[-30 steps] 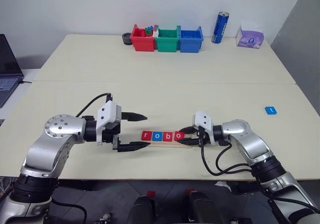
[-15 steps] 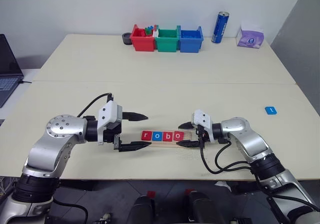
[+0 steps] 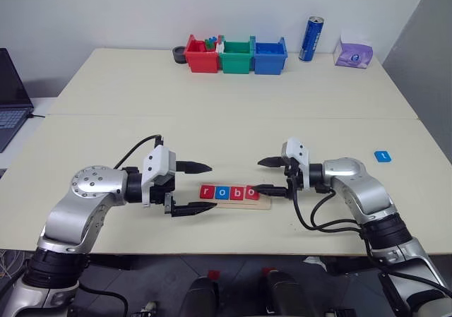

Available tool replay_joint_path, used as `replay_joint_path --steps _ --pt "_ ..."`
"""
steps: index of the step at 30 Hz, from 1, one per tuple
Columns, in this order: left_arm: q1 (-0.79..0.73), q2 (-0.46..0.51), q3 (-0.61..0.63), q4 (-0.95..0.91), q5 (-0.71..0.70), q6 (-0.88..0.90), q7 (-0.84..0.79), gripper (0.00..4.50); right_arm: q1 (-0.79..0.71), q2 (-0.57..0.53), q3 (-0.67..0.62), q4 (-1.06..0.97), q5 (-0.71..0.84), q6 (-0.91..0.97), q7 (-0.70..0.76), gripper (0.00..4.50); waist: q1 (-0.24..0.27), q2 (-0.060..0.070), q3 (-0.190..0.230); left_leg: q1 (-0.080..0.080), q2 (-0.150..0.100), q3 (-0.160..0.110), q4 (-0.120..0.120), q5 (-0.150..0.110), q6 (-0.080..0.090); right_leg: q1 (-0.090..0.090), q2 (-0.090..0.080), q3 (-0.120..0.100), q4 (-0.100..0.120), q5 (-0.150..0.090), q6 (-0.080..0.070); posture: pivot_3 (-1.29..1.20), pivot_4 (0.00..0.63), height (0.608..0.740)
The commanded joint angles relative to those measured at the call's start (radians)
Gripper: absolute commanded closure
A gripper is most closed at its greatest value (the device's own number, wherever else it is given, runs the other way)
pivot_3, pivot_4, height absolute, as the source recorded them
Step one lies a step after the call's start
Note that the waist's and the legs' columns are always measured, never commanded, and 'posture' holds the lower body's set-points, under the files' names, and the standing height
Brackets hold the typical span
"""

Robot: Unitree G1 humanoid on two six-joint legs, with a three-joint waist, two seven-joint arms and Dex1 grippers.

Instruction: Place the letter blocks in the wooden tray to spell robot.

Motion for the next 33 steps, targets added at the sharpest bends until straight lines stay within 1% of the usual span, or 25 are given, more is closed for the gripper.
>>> replay_joint_path --steps 1,2,8,9,27,33 --pt "-0.026 0.001 0.003 -0.004 -0.003 -0.019 -0.004 0.0 -0.012 0.006 -0.006 0.021 -0.027 -0.075 -0.022 1.72 0.0 0.0 0.0 0.0 0.0 0.0 0.0 0.0 0.0 0.0 0.0 0.0 0.0 0.0 0.0 0.0 0.15 0.74" --pt "-0.028 0.002 0.003 -0.002 -0.003 -0.019 -0.005 0.0 -0.008 0.006 0.002 0.029 -0.036 -0.092 -0.023 2.04 0.0 0.0 0.0 0.0 0.0 0.0 0.0 0.0 0.0 0.0 0.0 0.0 0.0 0.0 0.0 0.0 0.15 0.74" --pt "-0.027 0.003 0.006 -0.003 0.005 -0.019 0.005 0.0 0.005 0.023 0.039 0.047 -0.089 -0.165 -0.036 4.31 0.0 0.0 0.0 0.0 0.0 0.0 0.0 0.0 0.0 0.0 0.0 0.0 0.0 0.0 0.0 0.0 0.15 0.74" --pt "-0.024 0.003 0.007 -0.006 0.005 -0.019 0.006 0.0 0.007 0.024 0.049 0.05 -0.099 -0.178 -0.035 4.45 -0.001 0.0 0.0 0.0 0.0 0.0 0.0 0.0 0.0 0.0 0.0 0.0 0.0 0.0 0.0 0.0 0.15 0.74" --pt "-0.016 0.007 0.014 -0.012 0.006 -0.015 0.029 0.0 -0.018 0.023 0.134 0.119 -0.22 -0.372 -0.005 4.45 0.0 0.0 0.0 0.0 0.0 0.0 0.0 0.0 0.0 0.0 0.0 0.0 0.0 0.0 0.0 0.0 0.15 0.74" --pt "-0.008 0.008 0.014 -0.018 0.005 -0.014 0.03 0.0 -0.024 0.032 0.124 0.11 -0.214 -0.378 0.005 4.45 0.0 0.0 0.0 0.0 0.0 0.0 0.0 0.0 0.0 0.0 0.0 0.0 0.0 0.0 0.0 0.0 0.15 0.74"
